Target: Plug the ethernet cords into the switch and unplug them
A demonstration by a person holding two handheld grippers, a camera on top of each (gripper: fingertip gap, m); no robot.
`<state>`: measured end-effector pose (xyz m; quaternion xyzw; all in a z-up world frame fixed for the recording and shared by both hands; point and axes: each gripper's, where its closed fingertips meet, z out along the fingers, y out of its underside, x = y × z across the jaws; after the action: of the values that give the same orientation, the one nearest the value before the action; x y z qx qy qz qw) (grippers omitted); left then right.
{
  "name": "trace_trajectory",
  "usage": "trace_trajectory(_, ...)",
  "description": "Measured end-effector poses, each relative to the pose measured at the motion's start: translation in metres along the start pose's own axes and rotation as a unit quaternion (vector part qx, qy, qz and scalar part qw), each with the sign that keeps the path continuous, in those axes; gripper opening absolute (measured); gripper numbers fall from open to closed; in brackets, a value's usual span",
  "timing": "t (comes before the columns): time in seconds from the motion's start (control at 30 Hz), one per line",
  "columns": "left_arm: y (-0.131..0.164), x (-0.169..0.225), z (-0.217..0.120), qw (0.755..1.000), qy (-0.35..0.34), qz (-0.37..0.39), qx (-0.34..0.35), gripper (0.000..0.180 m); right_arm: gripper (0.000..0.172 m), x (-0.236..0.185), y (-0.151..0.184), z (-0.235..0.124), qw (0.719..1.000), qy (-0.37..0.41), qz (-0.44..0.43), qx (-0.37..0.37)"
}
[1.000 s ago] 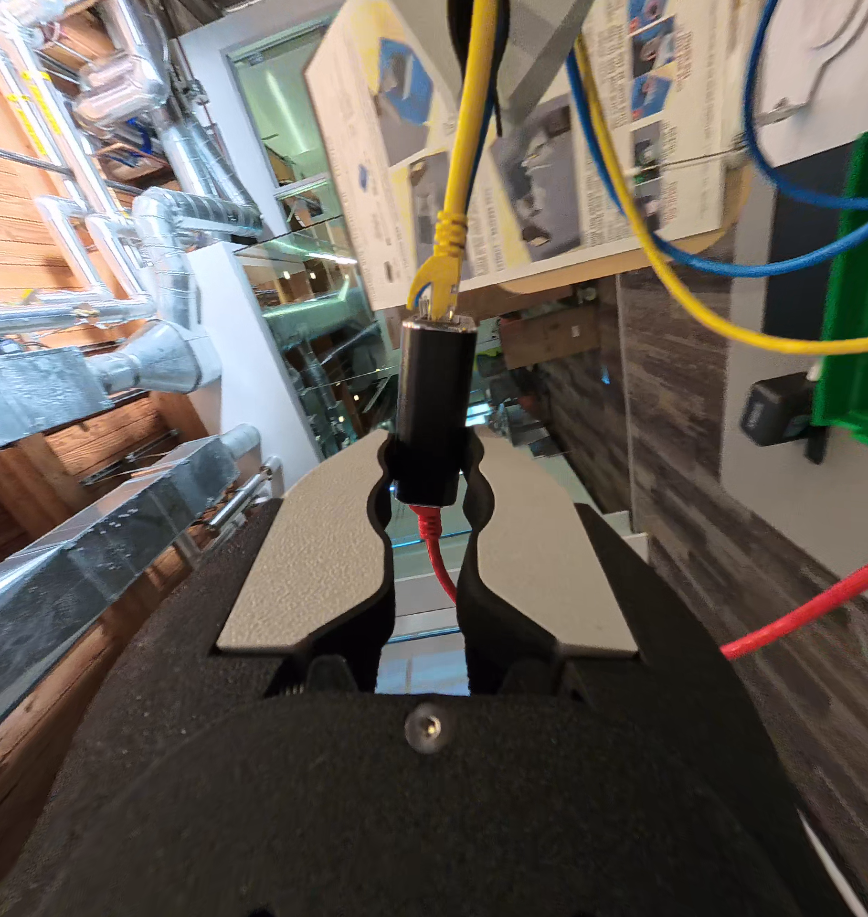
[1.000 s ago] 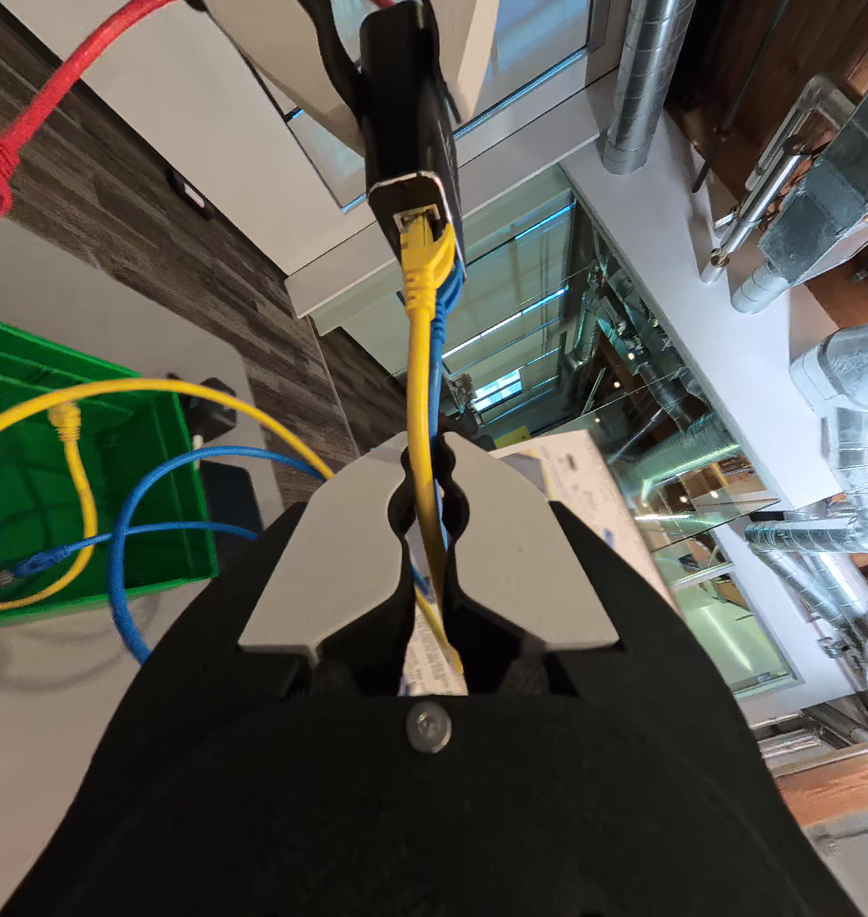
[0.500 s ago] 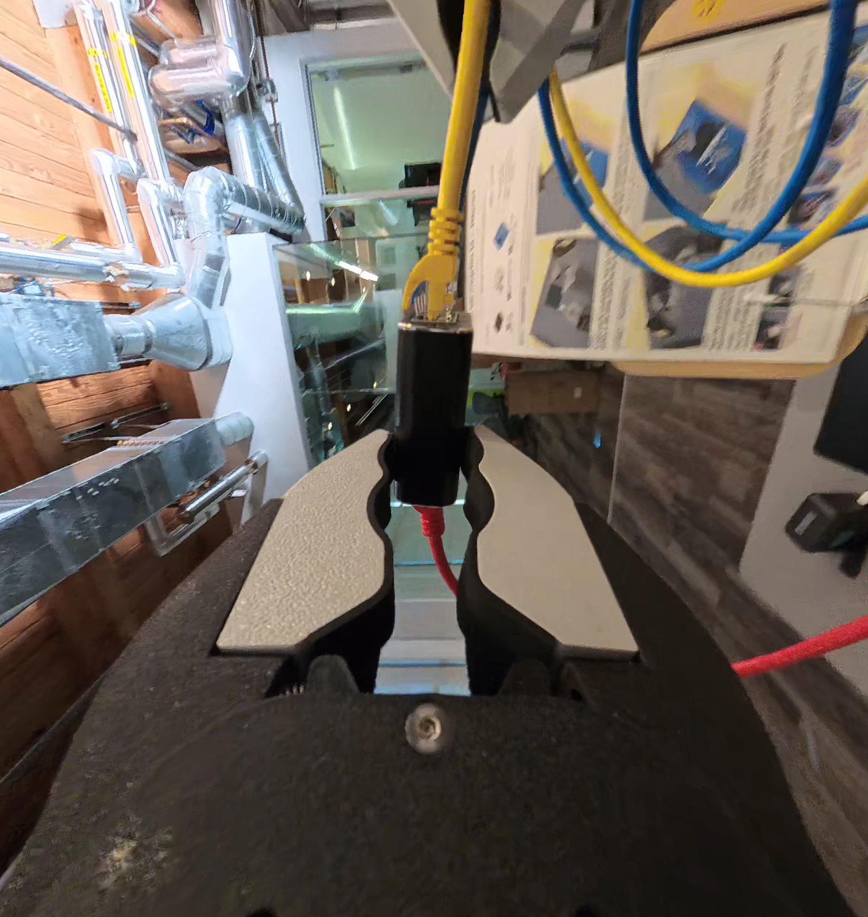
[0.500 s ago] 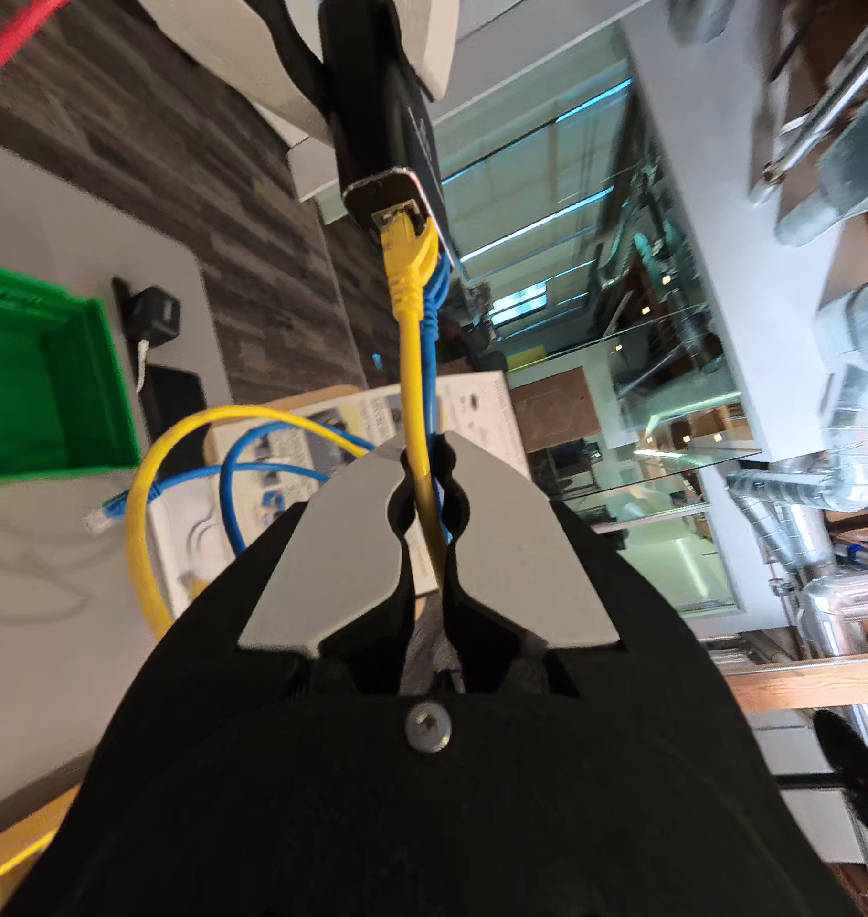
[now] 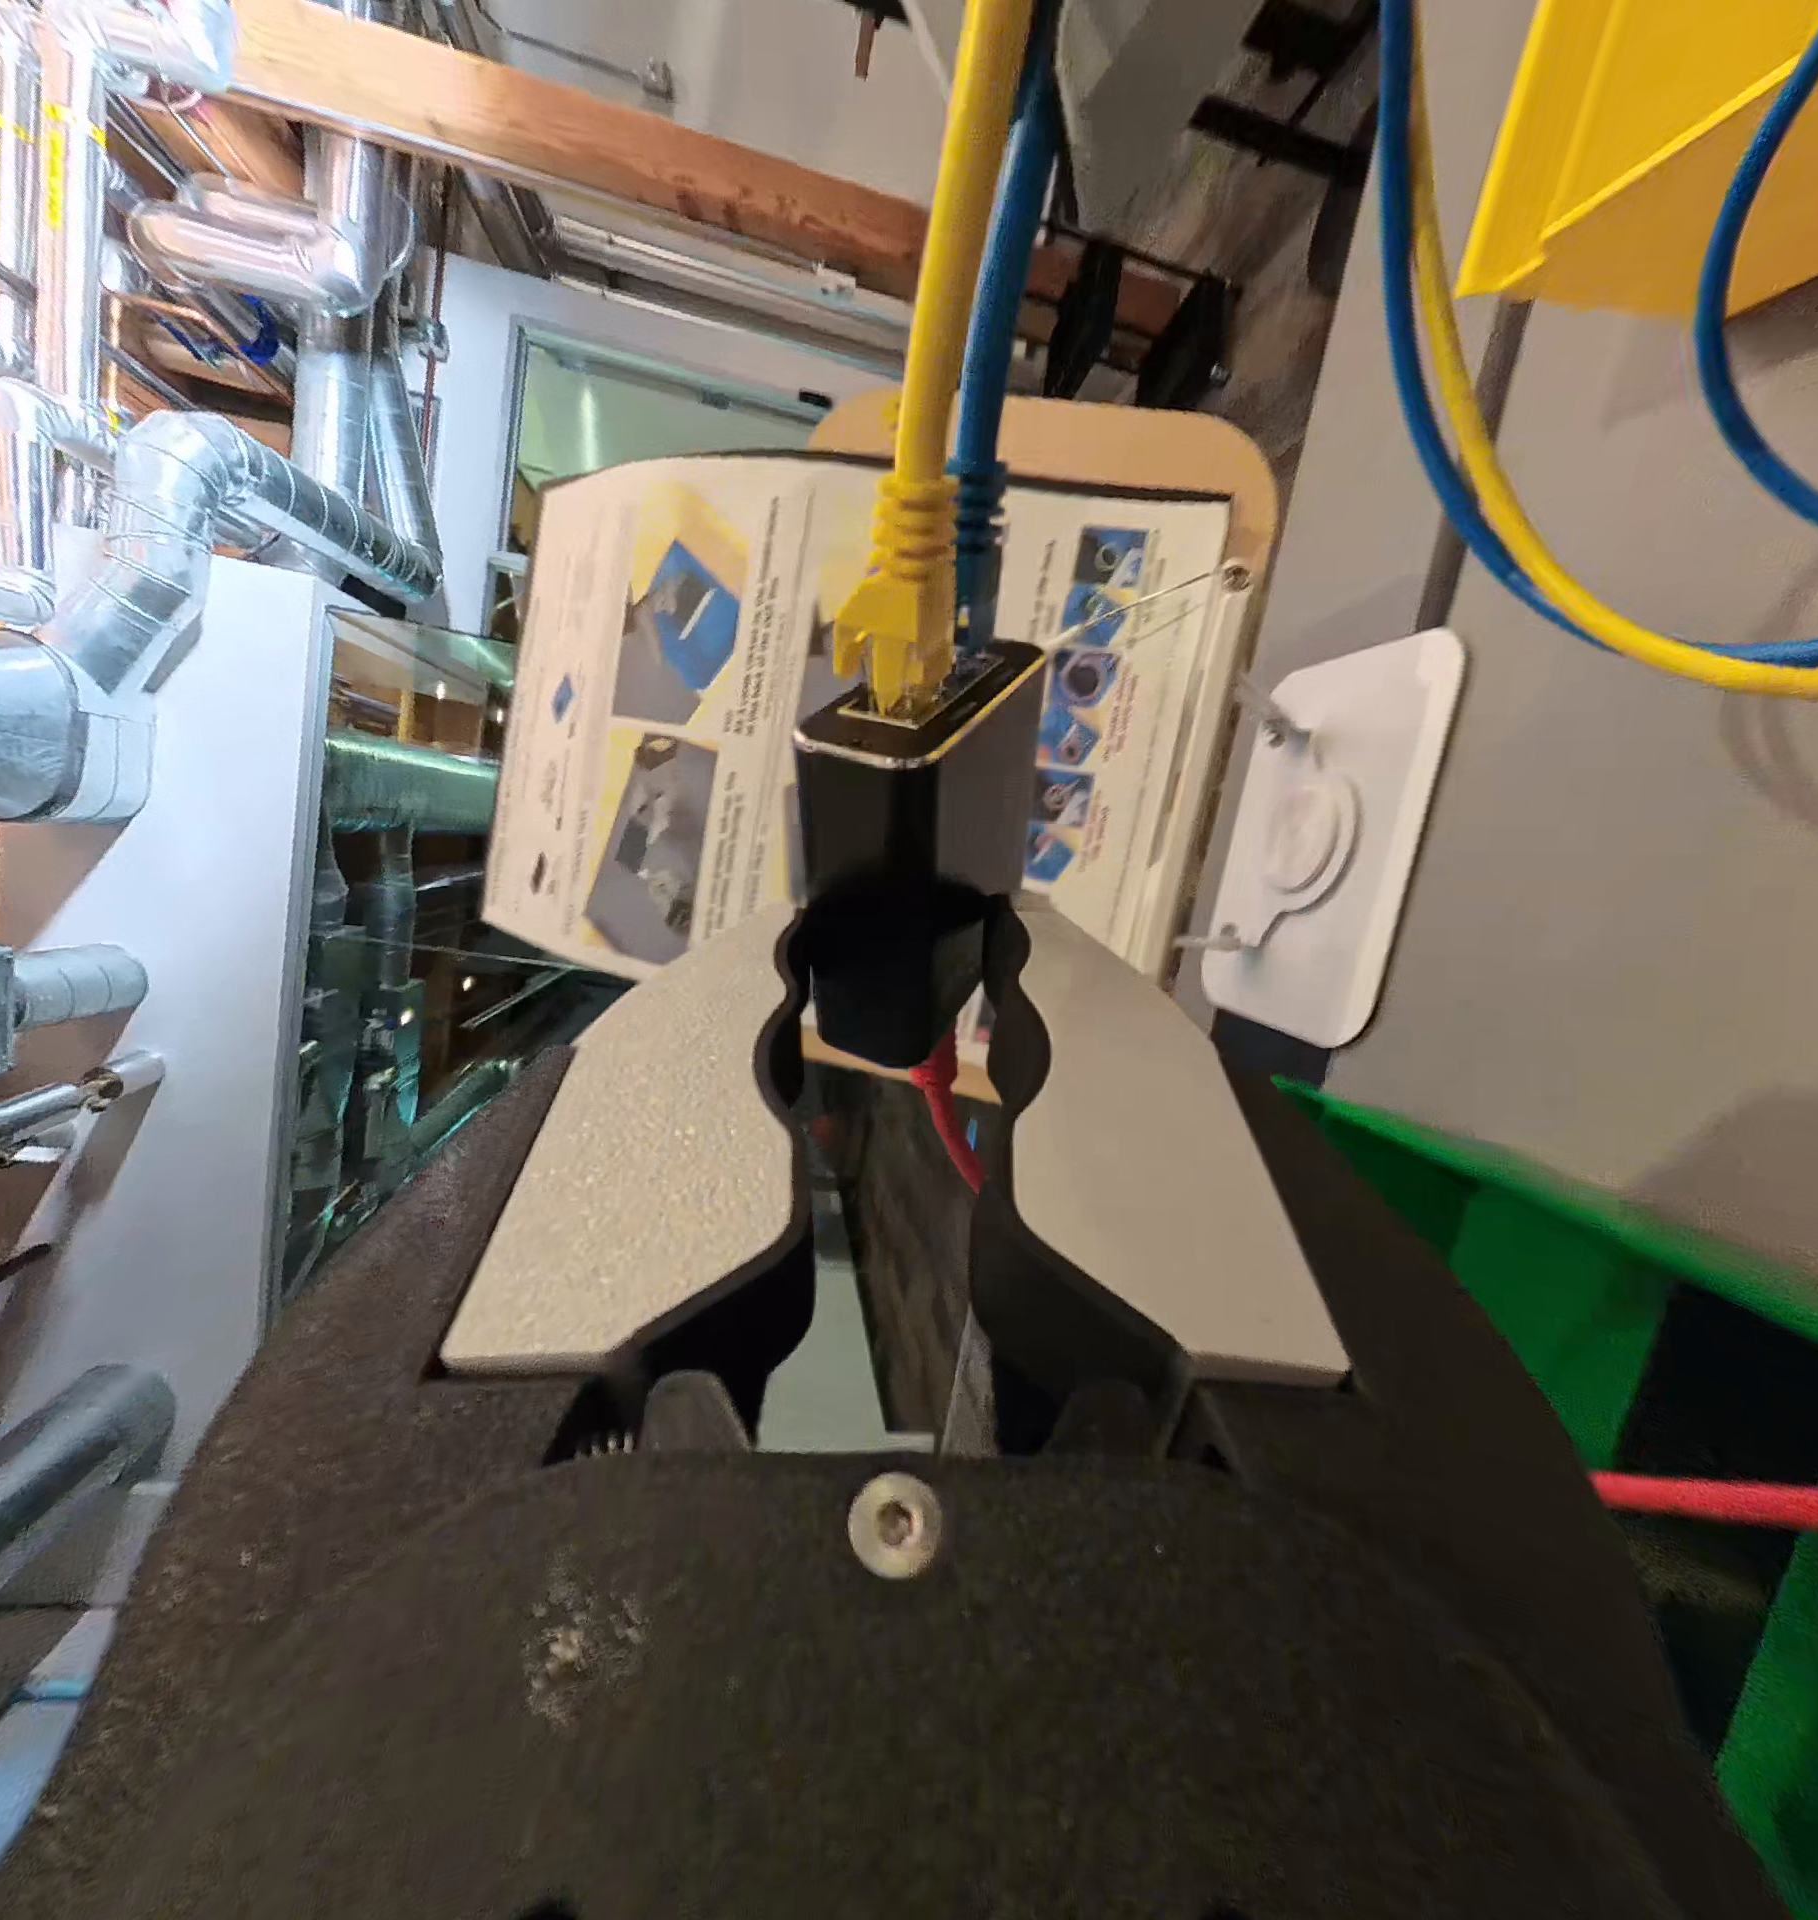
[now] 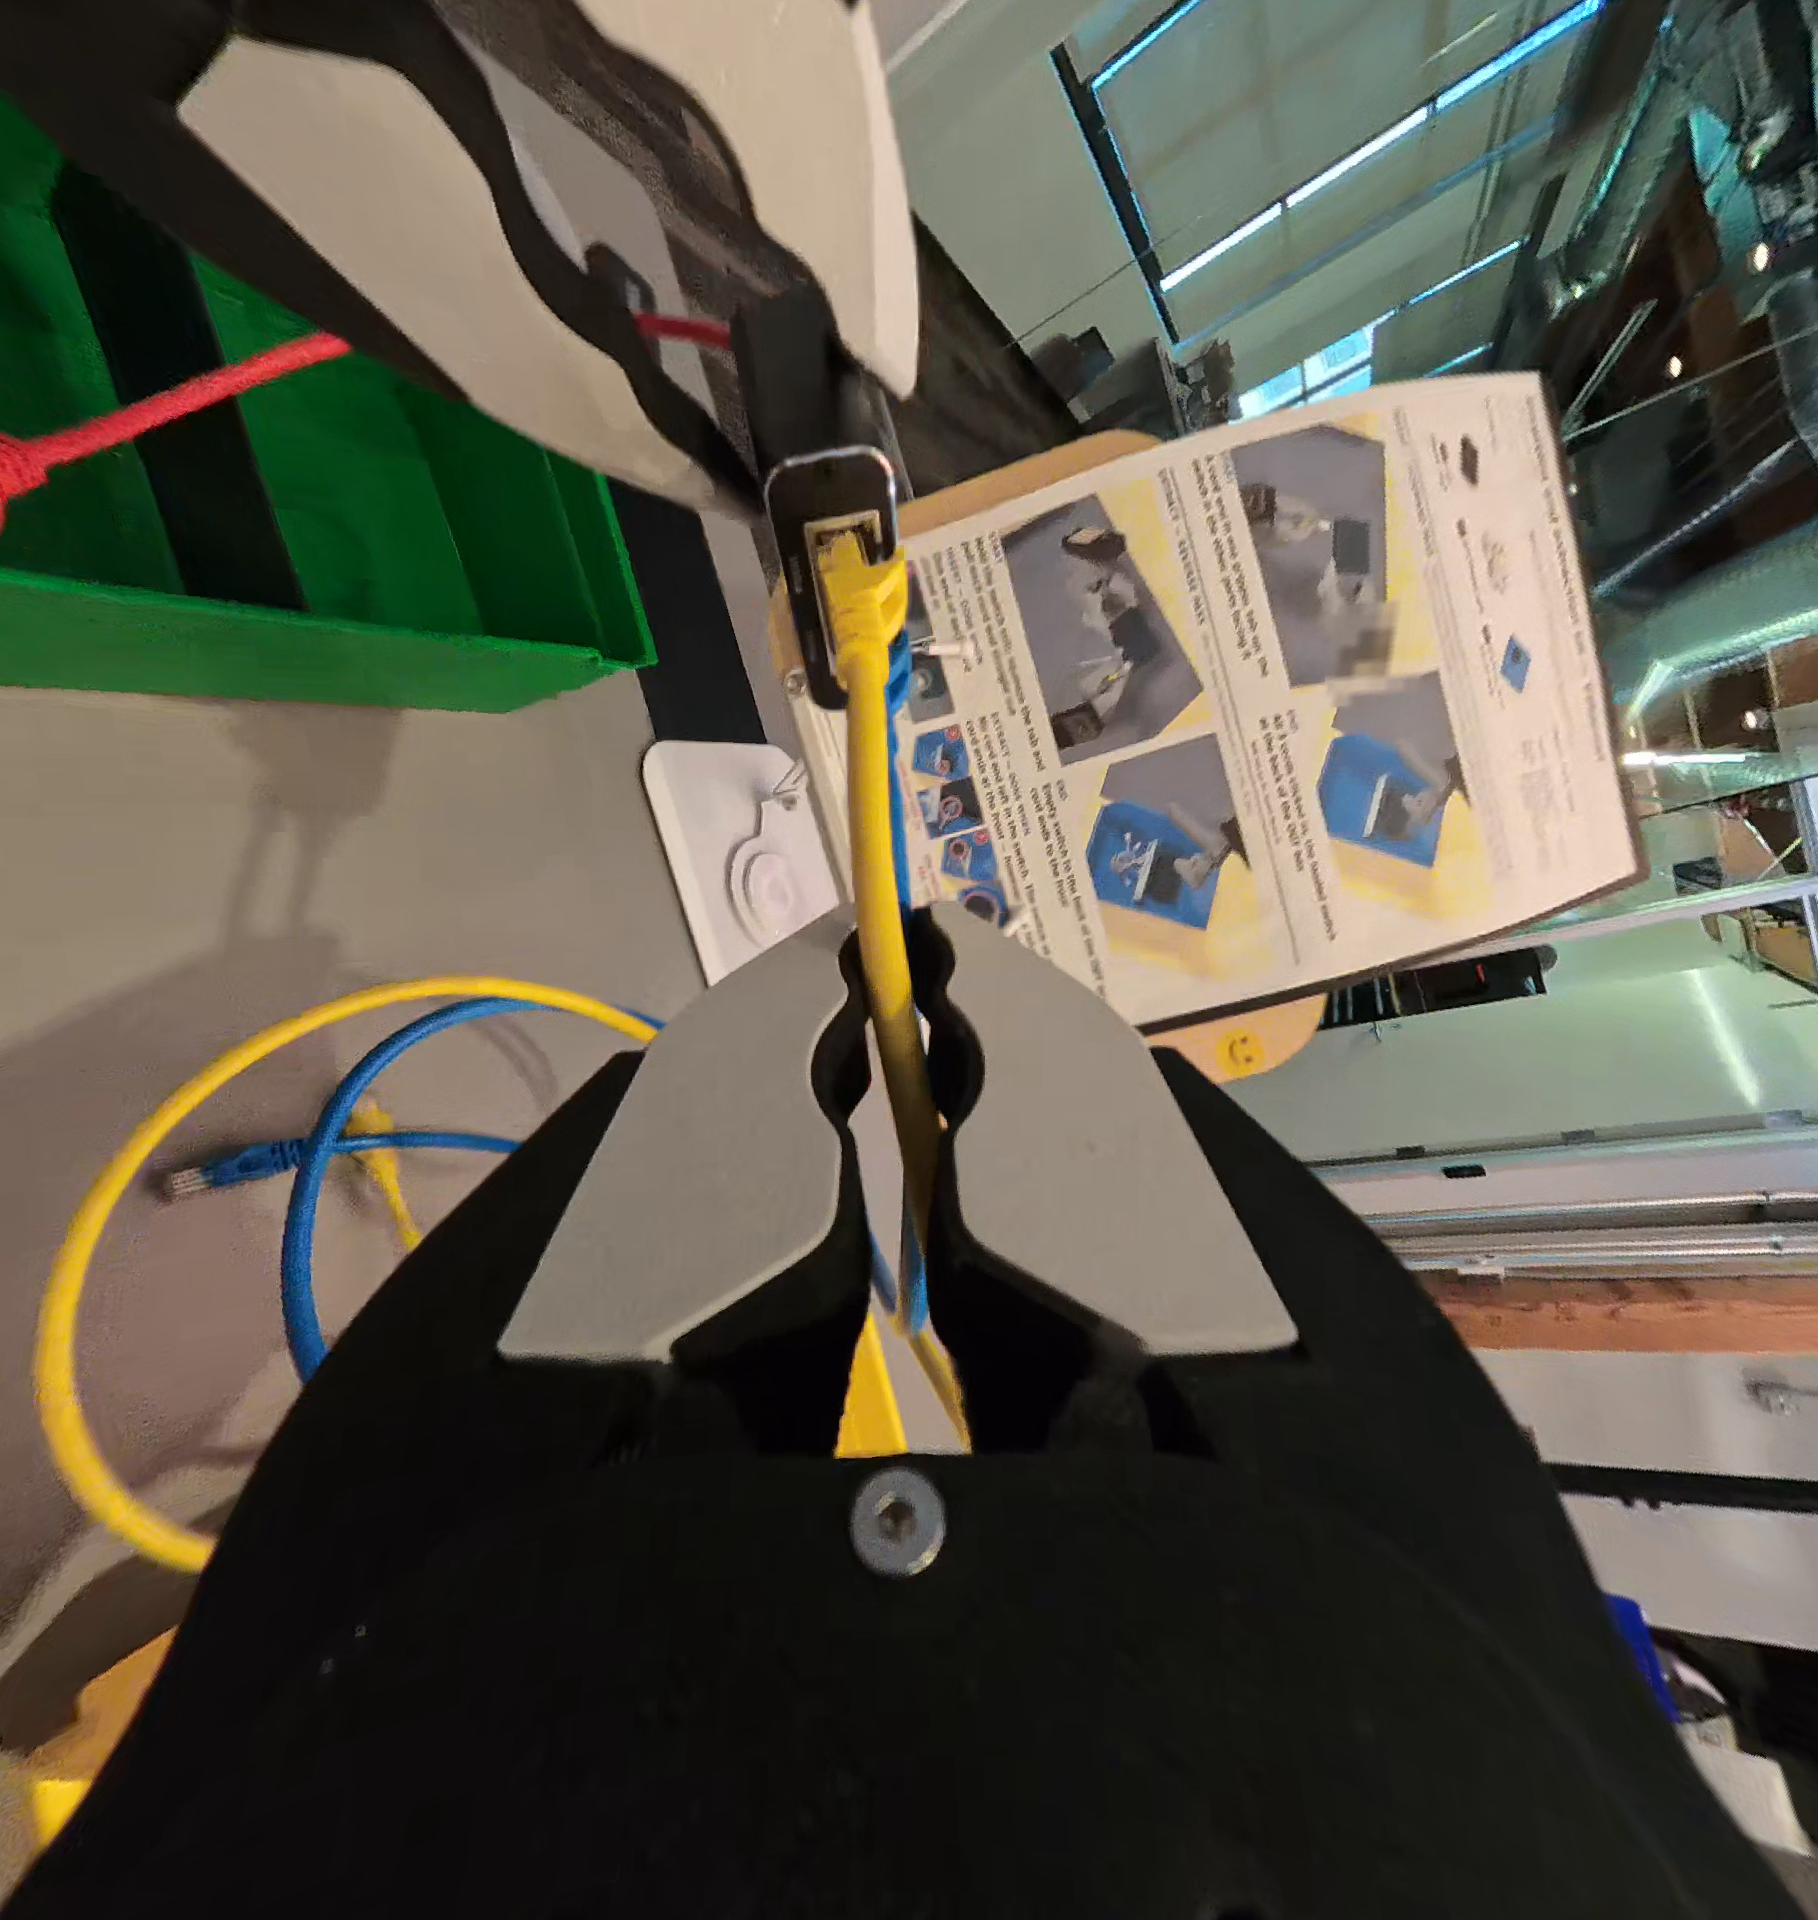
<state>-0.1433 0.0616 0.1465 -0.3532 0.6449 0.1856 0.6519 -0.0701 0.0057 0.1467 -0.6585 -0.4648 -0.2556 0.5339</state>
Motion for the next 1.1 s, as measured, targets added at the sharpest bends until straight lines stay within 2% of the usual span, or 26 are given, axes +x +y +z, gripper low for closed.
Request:
trace_trajectory(0.07, -0.004, 0.019, 0.008, 1.0, 0.008, -0.014, 0.021, 0.035, 0.007, -0.008, 0.007, -0.001, 1.0, 0.013, -0.002, 0.005)
trace_trajectory(0.23, -0.015, 0.053, 0.026, 0.998, 0.036, -0.042, 0.043, 0.084, 0.007, -0.016, 0.018, 0.003, 0.995, 0.066, -0.069, -0.005)
trace_trajectory(0.37, -0.015, 0.062, 0.038, 0.996, 0.04, -0.071, 0.044, 0.09, 0.007, -0.029, 0.027, 0.009, 0.993, 0.061, -0.103, 0.008)
trace_trajectory(0.47, -0.01, 0.062, 0.042, 0.991, 0.056, -0.113, 0.054, 0.09, 0.007, -0.039, 0.028, 0.013, 0.988, 0.051, -0.144, 0.017)
trace_trajectory(0.5, -0.01, 0.063, 0.042, 0.989, 0.059, -0.119, 0.059, 0.085, 0.007, -0.041, 0.026, 0.014, 0.987, 0.049, -0.152, 0.025)
trace_trajectory(0.53, -0.009, 0.065, 0.042, 0.989, 0.066, -0.116, 0.063, 0.071, 0.007, -0.043, 0.024, 0.013, 0.985, 0.05, -0.164, 0.035)
trace_trajectory(0.57, -0.011, 0.071, 0.039, 0.988, 0.083, -0.113, 0.071, 0.039, 0.007, -0.043, 0.021, 0.011, 0.981, 0.06, -0.176, 0.045)
trace_trajectory(0.6, -0.012, 0.071, 0.038, 0.987, 0.078, -0.115, 0.081, 0.036, 0.007, -0.044, 0.018, 0.009, 0.979, 0.063, -0.187, 0.054)
trace_trajectory(0.73, -0.014, 0.074, 0.037, 0.99, 0.05, -0.097, 0.092, 0.042, 0.007, -0.048, 0.018, 0.007, 0.973, 0.066, -0.214, 0.062)
trace_trajectory(0.8, -0.01, 0.078, 0.038, 0.994, 0.031, -0.062, 0.079, 0.047, 0.007, -0.052, 0.016, 0.007, 0.972, 0.059, -0.218, 0.068)
trace_trajectory(0.9, -0.005, 0.088, 0.039, 0.997, 0.031, -0.047, 0.06, 0.054, 0.007, -0.057, 0.012, 0.006, 0.969, 0.053, -0.23, 0.076)
trace_trajectory(1.1, 0.0, 0.085, 0.034, 0.998, 0.002, -0.036, 0.043, 0.051, 0.007, -0.062, 0.01, 0.006, 0.964, 0.056, -0.246, 0.082)
